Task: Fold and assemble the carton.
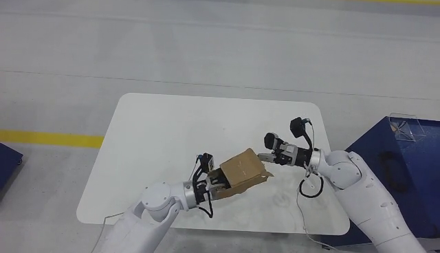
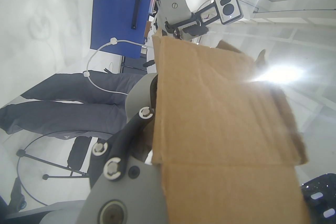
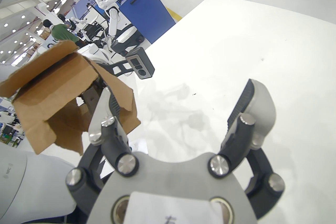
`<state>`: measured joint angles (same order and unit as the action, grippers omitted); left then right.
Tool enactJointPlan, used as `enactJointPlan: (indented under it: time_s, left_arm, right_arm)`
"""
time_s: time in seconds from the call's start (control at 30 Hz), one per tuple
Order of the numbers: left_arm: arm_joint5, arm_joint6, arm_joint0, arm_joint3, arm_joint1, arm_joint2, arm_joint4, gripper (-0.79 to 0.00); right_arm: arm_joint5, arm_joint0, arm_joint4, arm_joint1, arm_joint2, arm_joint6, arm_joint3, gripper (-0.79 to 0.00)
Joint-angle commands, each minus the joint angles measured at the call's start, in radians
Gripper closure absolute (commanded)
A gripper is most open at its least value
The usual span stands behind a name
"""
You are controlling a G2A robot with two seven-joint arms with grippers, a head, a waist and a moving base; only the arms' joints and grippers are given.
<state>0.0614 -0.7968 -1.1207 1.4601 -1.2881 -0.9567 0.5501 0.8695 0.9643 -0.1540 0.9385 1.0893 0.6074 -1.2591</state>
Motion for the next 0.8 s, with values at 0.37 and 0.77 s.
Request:
enactJointPlan:
  time_s: [0.37, 0.77]
  left_arm:
    - [0.0, 0.006, 0.005, -0.003, -0.004, 0.004, 0.007, 0.0]
    - [-0.02, -0.011, 0.0, 0.028, -0.007, 0.018, -0.009, 0.0]
  right_arm:
    - [-0.001, -0.019, 0.017, 0.008, -0.032, 0.051, 0.004, -0.785]
    - [-0.031, -0.046, -0.054, 0.023, -0.053, -0.009, 0.031, -0.785]
